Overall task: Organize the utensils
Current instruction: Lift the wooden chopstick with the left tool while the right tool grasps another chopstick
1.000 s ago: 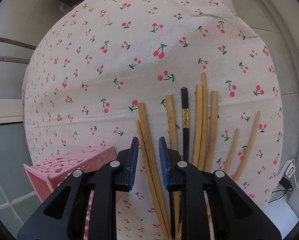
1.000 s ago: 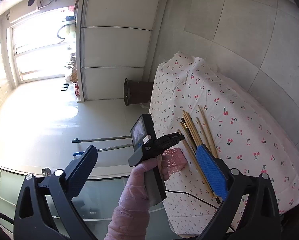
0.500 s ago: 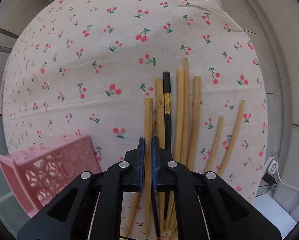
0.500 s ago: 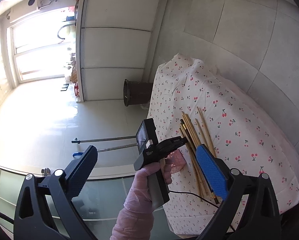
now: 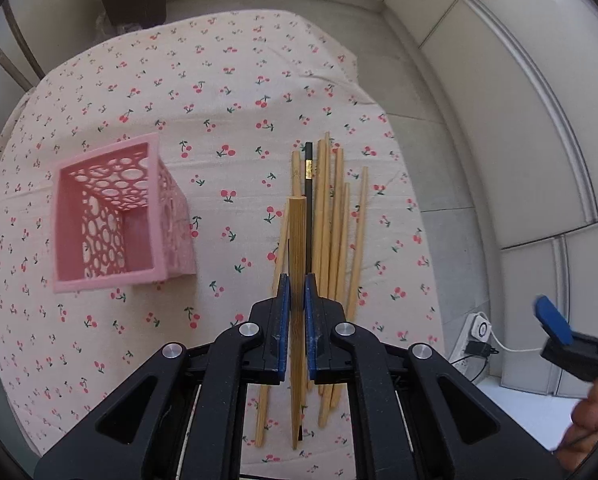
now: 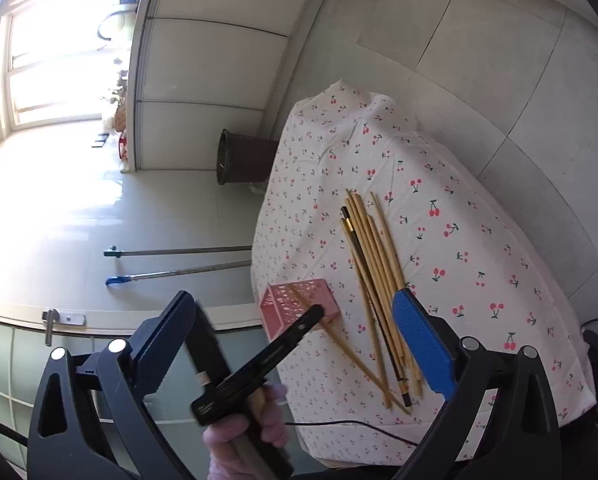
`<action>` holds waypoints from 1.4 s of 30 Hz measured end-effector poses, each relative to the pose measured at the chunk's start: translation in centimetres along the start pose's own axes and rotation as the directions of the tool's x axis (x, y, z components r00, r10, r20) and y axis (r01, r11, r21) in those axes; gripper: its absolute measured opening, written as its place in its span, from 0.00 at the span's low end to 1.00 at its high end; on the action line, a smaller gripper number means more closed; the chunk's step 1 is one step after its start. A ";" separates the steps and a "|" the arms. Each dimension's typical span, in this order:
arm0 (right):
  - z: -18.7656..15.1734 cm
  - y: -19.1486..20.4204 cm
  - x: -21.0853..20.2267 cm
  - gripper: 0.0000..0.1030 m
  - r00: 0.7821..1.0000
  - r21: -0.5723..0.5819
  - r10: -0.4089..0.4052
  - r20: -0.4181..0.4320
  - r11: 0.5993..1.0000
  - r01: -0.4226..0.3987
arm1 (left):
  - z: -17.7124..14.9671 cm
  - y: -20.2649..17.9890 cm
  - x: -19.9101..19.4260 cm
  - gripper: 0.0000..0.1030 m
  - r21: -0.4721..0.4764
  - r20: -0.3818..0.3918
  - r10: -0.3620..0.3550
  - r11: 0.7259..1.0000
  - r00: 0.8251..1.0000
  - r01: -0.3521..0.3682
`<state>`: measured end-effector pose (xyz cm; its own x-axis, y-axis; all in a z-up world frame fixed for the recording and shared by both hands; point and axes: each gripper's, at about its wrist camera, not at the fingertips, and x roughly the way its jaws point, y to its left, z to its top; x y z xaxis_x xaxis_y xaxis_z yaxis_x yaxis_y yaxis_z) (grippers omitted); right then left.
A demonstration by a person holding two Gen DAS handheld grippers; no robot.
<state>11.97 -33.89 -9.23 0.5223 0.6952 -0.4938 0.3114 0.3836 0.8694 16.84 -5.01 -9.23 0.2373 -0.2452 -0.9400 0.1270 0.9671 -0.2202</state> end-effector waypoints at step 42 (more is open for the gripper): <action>-3.7 3.4 25.2 0.05 0.800 -0.407 -0.592 0.100 0.710 0.575 | -15.0 10.3 -11.5 0.06 0.078 0.288 -0.205 0.979 0.935 0.191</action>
<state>23.25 -12.84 -18.69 0.3130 0.2686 -0.9110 0.1987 0.9194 0.3394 0.98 8.78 -4.58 0.4730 -0.4472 -0.7591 0.2444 0.8944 -0.3747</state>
